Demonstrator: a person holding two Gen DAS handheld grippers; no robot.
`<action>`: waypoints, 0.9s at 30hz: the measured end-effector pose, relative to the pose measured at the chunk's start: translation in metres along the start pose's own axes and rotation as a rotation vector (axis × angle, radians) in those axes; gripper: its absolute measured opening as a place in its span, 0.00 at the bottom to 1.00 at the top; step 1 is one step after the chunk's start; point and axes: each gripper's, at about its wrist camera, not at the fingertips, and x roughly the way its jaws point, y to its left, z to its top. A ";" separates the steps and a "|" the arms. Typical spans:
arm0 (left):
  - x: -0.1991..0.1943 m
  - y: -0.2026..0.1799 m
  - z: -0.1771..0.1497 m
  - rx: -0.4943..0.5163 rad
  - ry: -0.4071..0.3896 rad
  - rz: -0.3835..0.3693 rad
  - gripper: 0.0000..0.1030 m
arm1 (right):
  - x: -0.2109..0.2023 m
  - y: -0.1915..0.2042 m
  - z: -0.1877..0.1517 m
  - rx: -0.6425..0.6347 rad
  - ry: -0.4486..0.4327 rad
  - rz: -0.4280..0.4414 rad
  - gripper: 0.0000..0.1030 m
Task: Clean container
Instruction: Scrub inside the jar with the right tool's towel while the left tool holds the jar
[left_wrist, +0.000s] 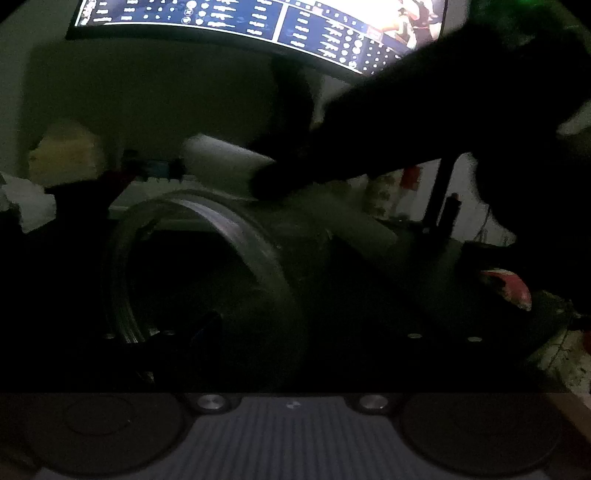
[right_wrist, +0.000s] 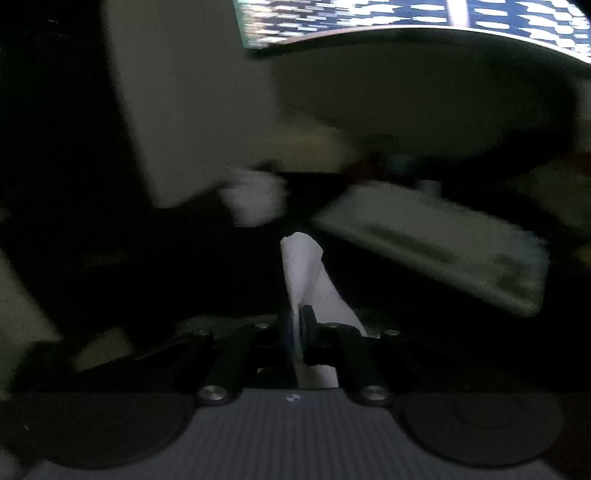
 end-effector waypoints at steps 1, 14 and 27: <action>0.001 0.001 0.002 0.000 0.001 0.004 0.79 | -0.001 0.004 -0.002 0.001 -0.004 0.058 0.07; 0.009 0.006 0.009 0.012 0.012 0.017 0.79 | 0.008 -0.036 0.000 0.150 -0.113 -0.095 0.08; -0.001 0.003 0.004 0.184 -0.036 -0.123 0.11 | -0.001 -0.056 -0.012 0.130 -0.172 -0.203 0.05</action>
